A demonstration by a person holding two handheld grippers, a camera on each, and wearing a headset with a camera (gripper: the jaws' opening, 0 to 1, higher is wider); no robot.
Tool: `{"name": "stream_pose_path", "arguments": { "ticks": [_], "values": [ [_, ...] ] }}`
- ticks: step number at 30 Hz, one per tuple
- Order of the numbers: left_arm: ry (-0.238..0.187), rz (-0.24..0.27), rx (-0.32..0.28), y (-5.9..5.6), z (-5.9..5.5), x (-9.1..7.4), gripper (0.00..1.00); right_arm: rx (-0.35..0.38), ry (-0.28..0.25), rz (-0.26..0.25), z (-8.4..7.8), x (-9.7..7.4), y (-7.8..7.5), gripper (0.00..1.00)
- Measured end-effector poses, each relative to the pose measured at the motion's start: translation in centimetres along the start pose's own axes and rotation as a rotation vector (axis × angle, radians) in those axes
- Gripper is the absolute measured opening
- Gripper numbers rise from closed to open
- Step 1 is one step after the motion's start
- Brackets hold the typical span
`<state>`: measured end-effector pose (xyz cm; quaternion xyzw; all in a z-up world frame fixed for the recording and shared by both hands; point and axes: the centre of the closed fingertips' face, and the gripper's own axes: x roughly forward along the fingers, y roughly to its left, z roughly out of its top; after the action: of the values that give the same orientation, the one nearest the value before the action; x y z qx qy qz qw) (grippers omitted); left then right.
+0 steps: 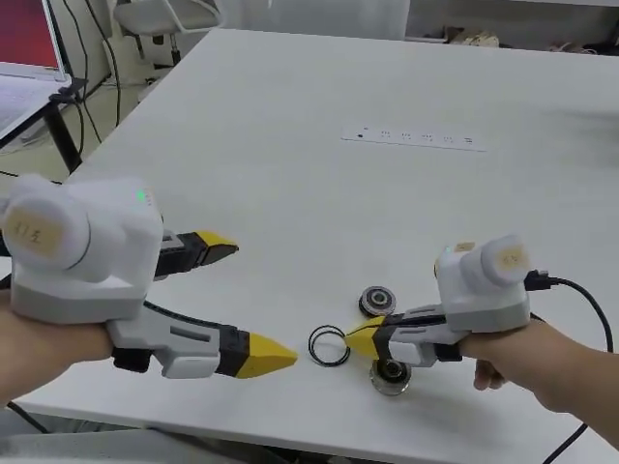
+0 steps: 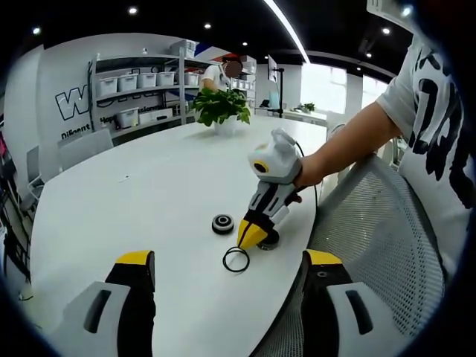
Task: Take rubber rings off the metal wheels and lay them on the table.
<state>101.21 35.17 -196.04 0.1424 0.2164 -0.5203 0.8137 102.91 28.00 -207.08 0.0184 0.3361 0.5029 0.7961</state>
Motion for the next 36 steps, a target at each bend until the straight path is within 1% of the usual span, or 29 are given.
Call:
{"name": "stream_pose_path", "arguments": {
  "ticks": [16,23,32,36],
  "values": [
    [0.014,-0.005,-0.006,-0.08,-0.38,-0.06,0.78,0.017,0.021,-0.03,-0.46,0.16,-0.5,0.0],
    [0.025,-0.012,-0.007,-0.28,-0.59,-0.01,0.78,0.018,0.027,-0.032,-0.6,0.14,-0.49,0.01],
    [0.032,-0.016,-0.004,-0.29,-0.51,0.22,0.78,0.021,0.022,-0.04,-0.59,0.01,-0.61,0.04],
    [0.035,-0.02,-0.008,-0.28,-0.53,0.33,0.78,0.024,0.008,-0.04,-0.3,-0.41,-0.71,0.05]
  ]
}}
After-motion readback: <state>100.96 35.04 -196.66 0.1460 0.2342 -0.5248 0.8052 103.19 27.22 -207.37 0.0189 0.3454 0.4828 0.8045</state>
